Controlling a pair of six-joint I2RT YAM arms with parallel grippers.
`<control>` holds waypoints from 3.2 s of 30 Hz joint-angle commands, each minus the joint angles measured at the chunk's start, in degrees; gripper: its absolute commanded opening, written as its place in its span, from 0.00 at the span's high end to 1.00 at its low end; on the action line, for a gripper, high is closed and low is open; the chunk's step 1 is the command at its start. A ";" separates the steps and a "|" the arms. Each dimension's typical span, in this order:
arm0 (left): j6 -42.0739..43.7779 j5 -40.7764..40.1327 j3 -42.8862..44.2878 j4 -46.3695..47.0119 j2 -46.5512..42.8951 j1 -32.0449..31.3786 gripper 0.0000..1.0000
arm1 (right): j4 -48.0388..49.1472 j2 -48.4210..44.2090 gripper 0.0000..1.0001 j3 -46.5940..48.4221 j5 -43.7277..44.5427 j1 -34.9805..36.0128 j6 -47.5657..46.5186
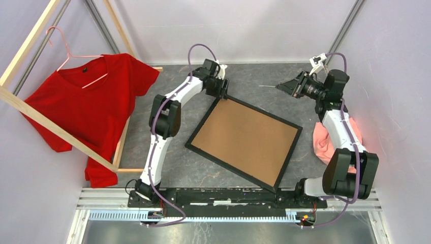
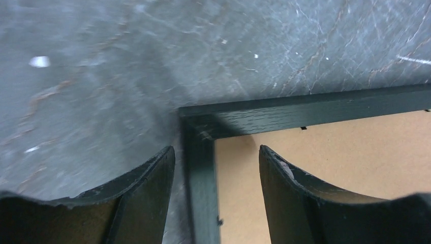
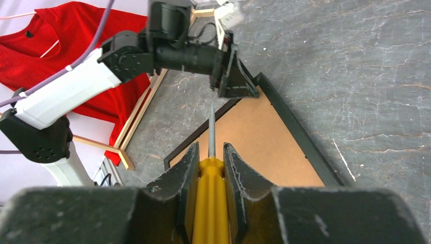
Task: Take the photo out of the frame
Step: Adjust the photo frame at the center of the board.
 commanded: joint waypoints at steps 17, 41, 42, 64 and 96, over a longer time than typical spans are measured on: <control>-0.48 -10.68 -6.19 1.64 -1.78 1.63 0.70 | 2.39 -3.08 1.00 -1.13 -0.64 -1.10 0.36; -24.07 -6.02 -31.21 8.15 -15.71 16.91 0.98 | 3.58 18.46 1.00 9.98 9.64 25.61 2.93; -24.47 -4.47 -32.57 8.95 -16.20 16.89 0.98 | 3.63 19.46 1.00 10.39 10.07 26.34 3.17; -10.23 7.52 -49.58 7.62 -34.70 17.51 0.72 | 4.35 33.57 1.00 15.21 18.81 38.62 9.44; 3.09 12.63 -63.15 8.82 -40.42 17.48 0.79 | 11.63 41.99 1.00 17.83 11.97 43.86 18.34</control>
